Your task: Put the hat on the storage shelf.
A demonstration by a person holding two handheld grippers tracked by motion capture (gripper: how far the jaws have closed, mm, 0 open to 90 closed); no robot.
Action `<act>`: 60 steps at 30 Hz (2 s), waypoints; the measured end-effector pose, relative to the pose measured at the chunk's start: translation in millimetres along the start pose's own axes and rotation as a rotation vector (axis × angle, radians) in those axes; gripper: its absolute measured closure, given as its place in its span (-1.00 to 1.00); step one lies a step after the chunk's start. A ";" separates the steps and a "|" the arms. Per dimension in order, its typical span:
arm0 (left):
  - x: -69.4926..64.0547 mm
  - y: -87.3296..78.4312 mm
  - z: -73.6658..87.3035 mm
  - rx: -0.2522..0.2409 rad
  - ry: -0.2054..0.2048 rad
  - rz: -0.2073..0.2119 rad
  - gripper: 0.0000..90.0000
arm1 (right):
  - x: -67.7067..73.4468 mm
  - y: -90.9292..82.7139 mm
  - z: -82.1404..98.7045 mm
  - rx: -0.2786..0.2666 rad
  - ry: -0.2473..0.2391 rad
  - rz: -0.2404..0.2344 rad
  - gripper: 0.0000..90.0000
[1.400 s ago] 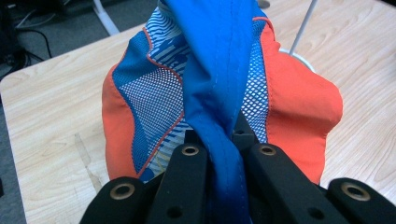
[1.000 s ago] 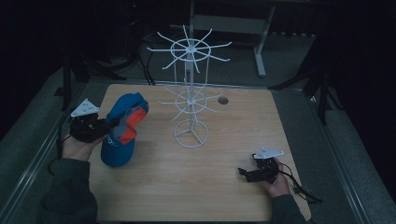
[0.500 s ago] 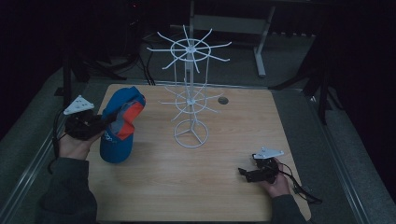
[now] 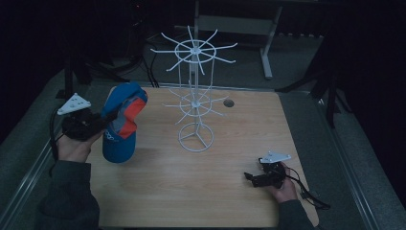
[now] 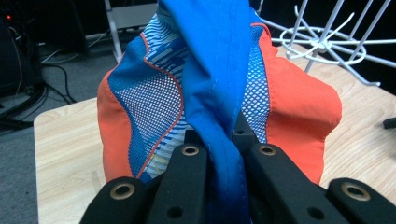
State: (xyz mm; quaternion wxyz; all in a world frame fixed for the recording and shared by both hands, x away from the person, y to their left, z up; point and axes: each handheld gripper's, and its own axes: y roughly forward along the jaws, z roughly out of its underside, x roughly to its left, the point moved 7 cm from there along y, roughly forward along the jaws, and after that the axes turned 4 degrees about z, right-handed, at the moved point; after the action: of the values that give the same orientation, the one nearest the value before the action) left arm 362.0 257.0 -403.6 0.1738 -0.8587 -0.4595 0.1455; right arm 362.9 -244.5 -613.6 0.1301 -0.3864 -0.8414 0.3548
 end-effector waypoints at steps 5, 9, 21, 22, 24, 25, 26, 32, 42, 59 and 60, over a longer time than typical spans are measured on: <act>-1.2 -0.6 -4.5 -0.008 0.007 -0.002 0.96 | 0.0 0.0 0.0 0.000 0.000 0.000 -0.76; -2.0 -1.1 -8.0 -0.019 0.004 -0.003 0.96 | 0.0 0.0 0.0 0.000 0.000 0.000 -0.76; -2.4 -3.6 -18.6 -0.045 0.001 0.000 0.96 | 0.0 0.0 0.0 0.000 0.000 0.000 -0.76; -2.4 -3.6 -19.1 -0.047 0.000 0.001 0.96 | 0.0 0.0 0.0 0.000 0.000 0.000 -0.76; -2.5 -3.8 -20.3 -0.050 0.000 0.002 0.96 | -0.1 0.0 0.0 0.000 -0.001 0.000 -0.76; -2.9 -3.8 -21.0 -0.052 -0.003 0.003 0.96 | -0.2 0.0 -0.1 -0.001 -0.002 0.001 -0.76; -3.1 -4.0 -21.5 -0.054 -0.003 0.004 0.96 | -0.1 0.1 -0.1 -0.001 -0.002 0.000 -0.76; -4.4 -6.9 -27.5 -0.071 0.004 0.003 0.96 | -0.1 0.0 -0.1 -0.001 -0.001 0.000 -0.76; -3.6 -8.9 -34.1 -0.086 0.000 0.003 0.96 | -0.1 0.1 -0.1 -0.001 -0.001 0.000 -0.76; -5.9 -9.4 -43.2 -0.089 0.008 0.018 0.96 | 0.0 0.1 -0.1 -0.001 0.000 0.000 -0.76; -6.1 -9.6 -43.9 -0.088 0.011 0.019 0.96 | 0.0 0.1 -0.1 -0.001 0.000 0.000 -0.76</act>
State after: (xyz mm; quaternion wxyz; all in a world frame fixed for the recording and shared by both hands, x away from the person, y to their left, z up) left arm 369.6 249.6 -359.5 0.1371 -0.8706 -0.4564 0.1220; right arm 363.0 -244.4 -613.6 0.1297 -0.3865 -0.8416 0.3543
